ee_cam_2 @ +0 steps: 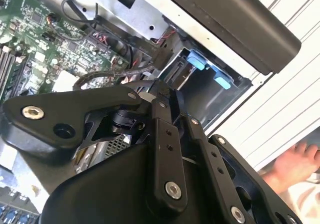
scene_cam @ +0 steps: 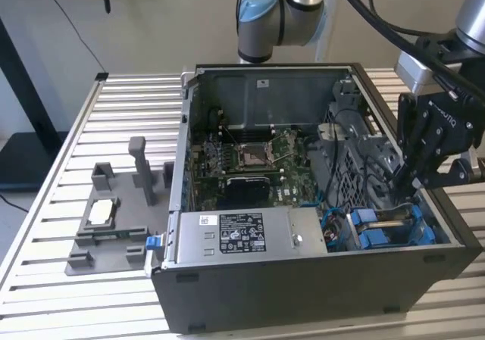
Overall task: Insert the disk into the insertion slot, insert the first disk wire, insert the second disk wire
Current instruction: 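Insert the first disk wire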
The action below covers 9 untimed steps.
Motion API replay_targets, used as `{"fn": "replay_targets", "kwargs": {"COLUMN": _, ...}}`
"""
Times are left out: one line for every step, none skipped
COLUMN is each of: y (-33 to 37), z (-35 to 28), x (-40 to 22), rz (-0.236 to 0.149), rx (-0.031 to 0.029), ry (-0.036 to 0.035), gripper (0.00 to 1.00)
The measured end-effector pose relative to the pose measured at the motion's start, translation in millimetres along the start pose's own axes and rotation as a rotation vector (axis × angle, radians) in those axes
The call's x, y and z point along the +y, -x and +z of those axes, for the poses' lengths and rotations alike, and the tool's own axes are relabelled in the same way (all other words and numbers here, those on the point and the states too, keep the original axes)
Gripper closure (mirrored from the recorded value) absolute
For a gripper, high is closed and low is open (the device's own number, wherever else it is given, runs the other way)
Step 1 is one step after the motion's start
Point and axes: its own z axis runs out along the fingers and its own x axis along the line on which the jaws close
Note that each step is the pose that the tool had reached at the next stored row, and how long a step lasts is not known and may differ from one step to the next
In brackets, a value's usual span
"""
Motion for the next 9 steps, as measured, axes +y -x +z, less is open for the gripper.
{"fn": "replay_targets", "kwargs": {"y": -0.4, "z": 1.1, "x": -0.3, "rz": 0.0, "rx": 0.0002, "ry": 0.0, "gripper": 0.81}}
{"fn": "replay_targets", "kwargs": {"y": -0.8, "z": 2.1, "x": -0.7, "rz": 0.0, "rx": 0.0007, "ry": 0.0, "gripper": 0.81}}
{"fn": "replay_targets", "kwargs": {"y": -1.3, "z": 3.0, "x": -1.0, "rz": 0.0, "rx": 0.001, "ry": 0.0, "gripper": 0.81}}
{"fn": "replay_targets", "kwargs": {"y": -1.8, "z": 3.8, "x": -1.3, "rz": 0.0, "rx": 0.0014, "ry": 0.0001, "gripper": 0.81}}
{"fn": "replay_targets", "kwargs": {"y": -2.3, "z": 4.8, "x": -1.6, "rz": 0.001, "rx": 0.0017, "ry": 0.0001, "gripper": 0.81}}
{"fn": "replay_targets", "kwargs": {"y": -2.7, "z": 5.9, "x": -2.0, "rz": 0.002, "rx": 0.0016, "ry": 0.0, "gripper": 0.81}}
{"fn": "replay_targets", "kwargs": {"y": -2.9, "z": 6.9, "x": -2.3, "rz": 0.003, "rx": 0.0017, "ry": 0.0, "gripper": 0.81}}
{"fn": "replay_targets", "kwargs": {"y": -2.9, "z": 7.9, "x": -2.7, "rz": 0.005, "rx": 0.0017, "ry": 0.0, "gripper": 0.81}}
{"fn": "replay_targets", "kwargs": {"y": -3.0, "z": 8.8, "x": -3.1, "rz": 0.008, "rx": 0.0017, "ry": -0.0001, "gripper": 0.81}}
